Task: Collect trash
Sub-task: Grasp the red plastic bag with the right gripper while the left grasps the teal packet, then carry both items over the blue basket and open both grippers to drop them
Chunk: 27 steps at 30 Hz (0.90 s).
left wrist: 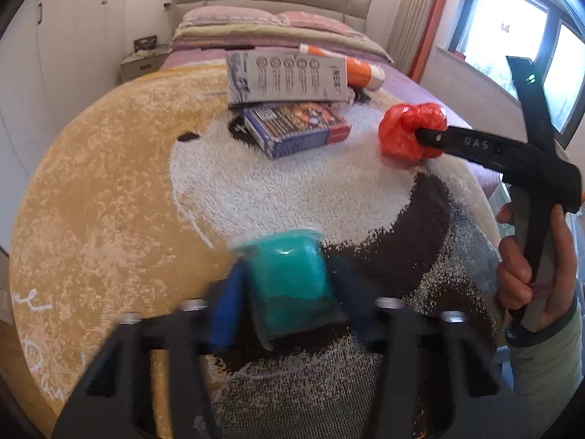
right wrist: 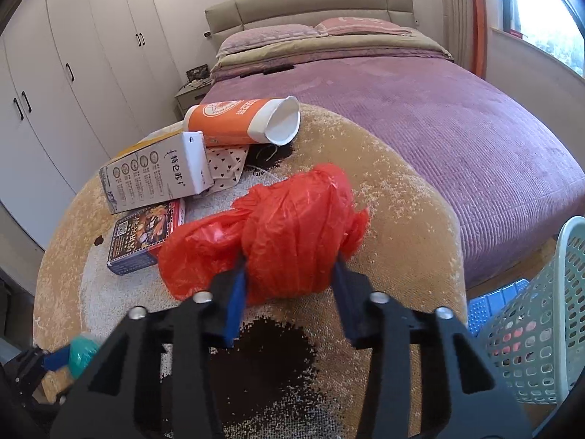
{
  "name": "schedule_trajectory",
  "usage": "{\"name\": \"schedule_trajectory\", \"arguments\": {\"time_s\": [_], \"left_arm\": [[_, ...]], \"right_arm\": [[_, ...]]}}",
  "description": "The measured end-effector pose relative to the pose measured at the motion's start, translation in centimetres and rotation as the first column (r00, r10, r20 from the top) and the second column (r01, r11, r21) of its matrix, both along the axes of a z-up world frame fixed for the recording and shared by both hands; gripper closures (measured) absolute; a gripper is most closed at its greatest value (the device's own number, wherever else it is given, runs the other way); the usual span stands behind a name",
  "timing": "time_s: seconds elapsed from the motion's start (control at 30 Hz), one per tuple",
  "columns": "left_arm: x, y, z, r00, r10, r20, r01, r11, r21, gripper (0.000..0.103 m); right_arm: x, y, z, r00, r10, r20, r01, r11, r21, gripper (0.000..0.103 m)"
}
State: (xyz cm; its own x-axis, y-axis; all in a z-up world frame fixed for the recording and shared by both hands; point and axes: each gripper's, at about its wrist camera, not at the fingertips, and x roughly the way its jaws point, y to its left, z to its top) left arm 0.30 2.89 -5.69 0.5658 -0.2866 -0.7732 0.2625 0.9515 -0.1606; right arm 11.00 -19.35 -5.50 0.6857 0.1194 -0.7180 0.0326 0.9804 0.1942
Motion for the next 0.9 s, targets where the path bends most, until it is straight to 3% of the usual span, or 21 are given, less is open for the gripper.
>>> {"name": "schedule_trajectory", "arguments": {"time_s": [0.13, 0.5, 0.9], "left_arm": [[-0.2, -0.5, 0.2, 1.000, -0.006, 0.028, 0.005, 1.000, 0.020, 0.064], [-0.1, -3.1, 3.2, 0.990, -0.087, 0.109, 0.090, 0.996, -0.024, 0.065], [1.8, -12.5, 6.8, 0.947, -0.258, 0.193, 0.265, 0.964, -0.012, 0.065]], "right_arm": [[-0.9, 0.0, 0.4, 1.000, -0.001, 0.018, 0.001, 1.000, -0.001, 0.074], [-4.2, -2.3, 2.9, 0.993, -0.069, 0.092, 0.069, 0.998, 0.005, 0.074], [-9.6, -10.3, 7.4, 0.943, -0.267, 0.200, 0.274, 0.962, -0.004, 0.074]]}}
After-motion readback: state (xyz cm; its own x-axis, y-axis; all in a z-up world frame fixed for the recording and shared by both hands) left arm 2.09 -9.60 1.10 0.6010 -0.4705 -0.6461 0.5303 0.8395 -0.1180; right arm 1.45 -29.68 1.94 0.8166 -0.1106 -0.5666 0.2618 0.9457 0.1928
